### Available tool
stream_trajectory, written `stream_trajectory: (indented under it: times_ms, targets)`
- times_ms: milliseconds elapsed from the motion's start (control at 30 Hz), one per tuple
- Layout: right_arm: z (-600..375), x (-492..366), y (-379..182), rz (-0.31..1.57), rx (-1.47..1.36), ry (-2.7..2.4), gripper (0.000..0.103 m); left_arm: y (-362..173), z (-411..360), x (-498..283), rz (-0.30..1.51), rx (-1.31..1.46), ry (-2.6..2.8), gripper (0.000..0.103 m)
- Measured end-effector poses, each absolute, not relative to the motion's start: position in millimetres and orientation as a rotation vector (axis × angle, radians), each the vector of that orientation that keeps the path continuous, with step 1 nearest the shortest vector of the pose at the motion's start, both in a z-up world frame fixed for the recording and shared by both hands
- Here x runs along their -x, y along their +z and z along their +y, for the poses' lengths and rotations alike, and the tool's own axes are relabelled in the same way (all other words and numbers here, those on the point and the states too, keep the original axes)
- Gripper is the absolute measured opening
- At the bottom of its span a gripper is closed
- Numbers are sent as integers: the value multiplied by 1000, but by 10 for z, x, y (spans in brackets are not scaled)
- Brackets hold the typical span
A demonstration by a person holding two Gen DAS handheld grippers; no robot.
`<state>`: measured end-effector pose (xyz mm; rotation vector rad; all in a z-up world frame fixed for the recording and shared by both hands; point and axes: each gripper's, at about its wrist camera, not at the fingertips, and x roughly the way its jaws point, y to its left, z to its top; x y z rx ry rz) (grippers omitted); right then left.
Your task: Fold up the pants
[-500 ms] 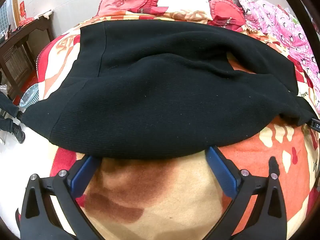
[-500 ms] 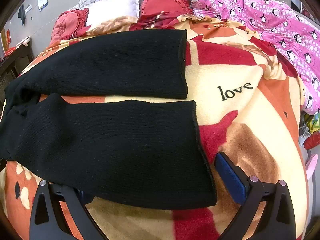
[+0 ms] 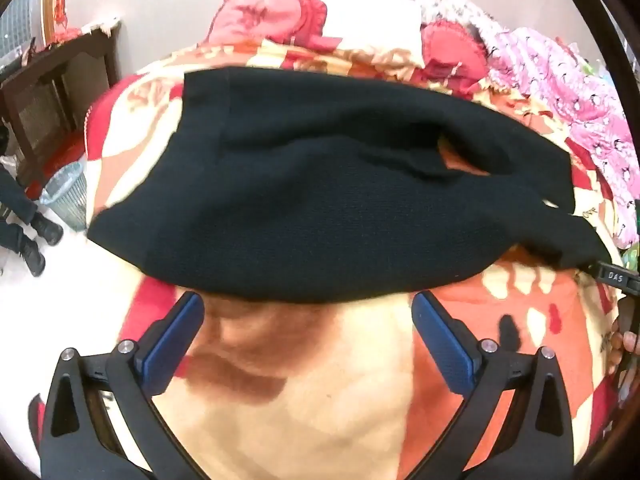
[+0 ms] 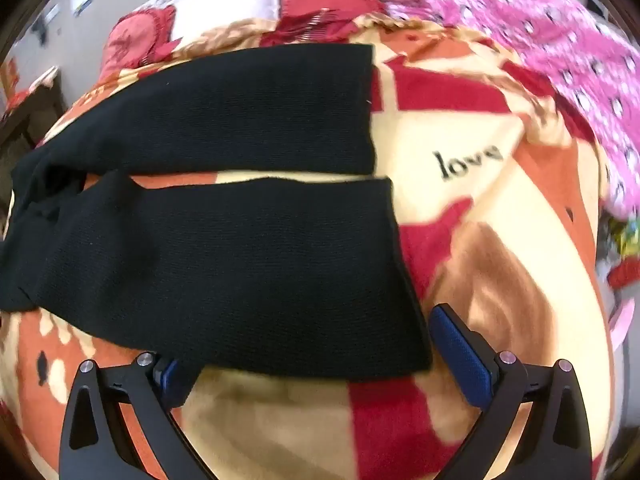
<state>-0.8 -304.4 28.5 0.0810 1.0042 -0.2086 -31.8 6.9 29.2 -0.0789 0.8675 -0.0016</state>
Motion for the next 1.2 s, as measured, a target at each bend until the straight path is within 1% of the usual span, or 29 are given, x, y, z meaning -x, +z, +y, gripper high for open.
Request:
stream_trajectory:
  times_ms: [100, 267, 600, 833, 967, 1133, 1200]
  targets:
    - [-3010, 206, 321, 986, -149, -160, 103, 406, 97, 382, 839, 57, -4, 103]
    - [-2896, 419, 382, 957, -211, -71, 103, 474, 143, 340, 840, 40, -9, 103]
    - [-2996, 395, 347, 972, -264, -70, 103, 416, 294, 339, 868, 77, 2, 103]
    - [-3157, 383, 344, 950, -306, -77, 103, 285, 696, 313, 890, 193, 53, 103]
    - [-3134, 251, 336, 940, -303, -66, 103, 227, 735, 197, 900, 246, 38, 103]
    - [-3117, 72, 331, 879, -331, -35, 102, 148, 735, -54, 929, 326, 12, 103]
    - [-3112, 39, 334, 843, -363, -11, 97, 120, 768, -137, 925, 377, 15, 103]
